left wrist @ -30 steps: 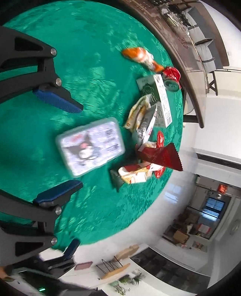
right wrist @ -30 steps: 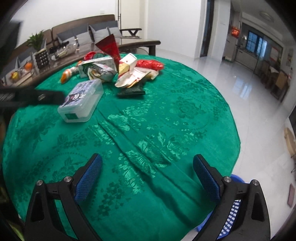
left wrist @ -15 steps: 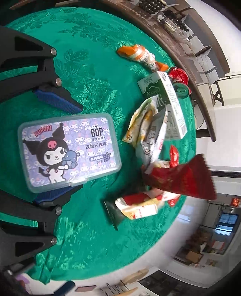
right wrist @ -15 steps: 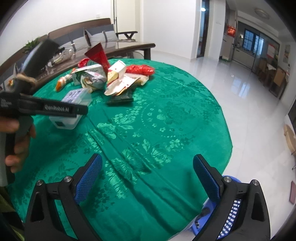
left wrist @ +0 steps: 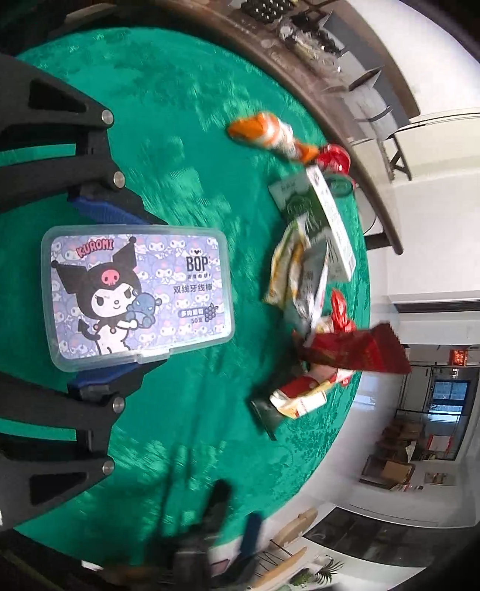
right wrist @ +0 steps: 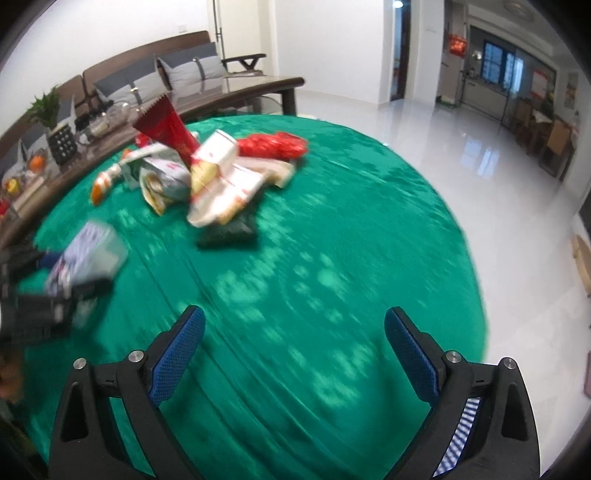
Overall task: Collect trash
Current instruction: 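Grasp the white paper cup pieces with the right gripper while the left holds the box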
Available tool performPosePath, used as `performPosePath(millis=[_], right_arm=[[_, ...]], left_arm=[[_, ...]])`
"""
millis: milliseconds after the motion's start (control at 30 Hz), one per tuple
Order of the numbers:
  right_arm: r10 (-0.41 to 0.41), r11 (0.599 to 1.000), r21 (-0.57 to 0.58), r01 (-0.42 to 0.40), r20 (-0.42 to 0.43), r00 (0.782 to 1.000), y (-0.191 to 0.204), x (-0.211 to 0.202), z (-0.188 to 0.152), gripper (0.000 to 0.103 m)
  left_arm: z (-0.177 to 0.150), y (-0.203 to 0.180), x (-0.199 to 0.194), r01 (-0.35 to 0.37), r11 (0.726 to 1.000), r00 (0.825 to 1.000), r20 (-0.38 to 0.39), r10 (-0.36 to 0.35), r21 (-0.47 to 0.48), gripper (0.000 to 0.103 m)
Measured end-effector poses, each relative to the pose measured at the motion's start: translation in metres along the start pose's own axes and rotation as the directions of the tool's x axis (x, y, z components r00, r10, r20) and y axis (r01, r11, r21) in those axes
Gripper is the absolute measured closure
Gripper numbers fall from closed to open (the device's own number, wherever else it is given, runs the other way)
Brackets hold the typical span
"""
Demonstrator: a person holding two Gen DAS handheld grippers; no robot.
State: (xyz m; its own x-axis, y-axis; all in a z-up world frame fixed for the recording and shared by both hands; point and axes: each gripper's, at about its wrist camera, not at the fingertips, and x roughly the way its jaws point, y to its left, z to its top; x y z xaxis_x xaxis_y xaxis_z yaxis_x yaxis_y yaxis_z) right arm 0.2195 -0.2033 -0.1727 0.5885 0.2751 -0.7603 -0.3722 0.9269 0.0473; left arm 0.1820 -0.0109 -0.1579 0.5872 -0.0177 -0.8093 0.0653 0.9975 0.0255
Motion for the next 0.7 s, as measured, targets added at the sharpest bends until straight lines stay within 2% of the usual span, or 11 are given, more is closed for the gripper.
performPosePath(millis=[133, 200, 300, 400, 433, 467, 500, 567, 700], right_arm=[[0.074, 0.997, 0.007, -0.074, 0.033, 0.997, 0.021, 0.010, 0.031, 0.017], [0.082, 0.997, -0.009, -0.082, 0.042, 0.996, 0.033, 0.018, 0.044, 0.022], [0.062, 0.997, -0.048, -0.061, 0.038, 0.997, 0.052, 0.034, 0.059, 0.031], [0.004, 0.995, -0.098, -0.002, 0.027, 1.000, 0.067, 0.049, 0.064, 0.047], [-0.023, 0.993, -0.113, 0.025, 0.020, 1.000, 0.071, 0.054, 0.065, 0.067], [-0.037, 0.991, -0.129, 0.039, 0.012, 0.999, 0.074, 0.057, 0.066, 0.091], [-0.044, 0.989, -0.139, 0.045, 0.009, 0.999, 0.076, 0.059, 0.066, 0.095], [-0.046, 0.989, -0.141, 0.047, 0.010, 0.999, 0.074, 0.057, 0.061, 0.095], [0.039, 0.991, -0.126, -0.038, 0.008, 0.999, 0.065, 0.027, 0.043, 0.095]], left_arm=[[-0.010, 0.008, 0.001, 0.013, 1.000, 1.000, -0.009, -0.013, -0.019, 0.039], [-0.010, 0.009, 0.001, 0.019, 1.000, 1.000, -0.014, -0.020, -0.008, 0.039], [-0.012, 0.008, 0.001, 0.019, 1.000, 1.000, 0.004, -0.019, 0.014, 0.039], [-0.013, 0.007, 0.000, 0.026, 1.000, 1.000, 0.012, -0.026, 0.017, 0.038], [-0.013, 0.008, 0.001, 0.034, 0.999, 0.999, 0.013, -0.034, 0.014, 0.038], [-0.013, 0.009, 0.001, 0.042, 0.999, 0.999, 0.014, -0.043, 0.010, 0.038], [-0.013, 0.012, 0.001, 0.052, 0.999, 0.999, 0.013, -0.052, 0.002, 0.038], [-0.012, 0.014, 0.002, 0.065, 0.998, 0.998, 0.008, -0.065, -0.013, 0.038], [-0.012, 0.014, 0.001, 0.057, 0.998, 0.998, -0.002, -0.057, -0.016, 0.038]])
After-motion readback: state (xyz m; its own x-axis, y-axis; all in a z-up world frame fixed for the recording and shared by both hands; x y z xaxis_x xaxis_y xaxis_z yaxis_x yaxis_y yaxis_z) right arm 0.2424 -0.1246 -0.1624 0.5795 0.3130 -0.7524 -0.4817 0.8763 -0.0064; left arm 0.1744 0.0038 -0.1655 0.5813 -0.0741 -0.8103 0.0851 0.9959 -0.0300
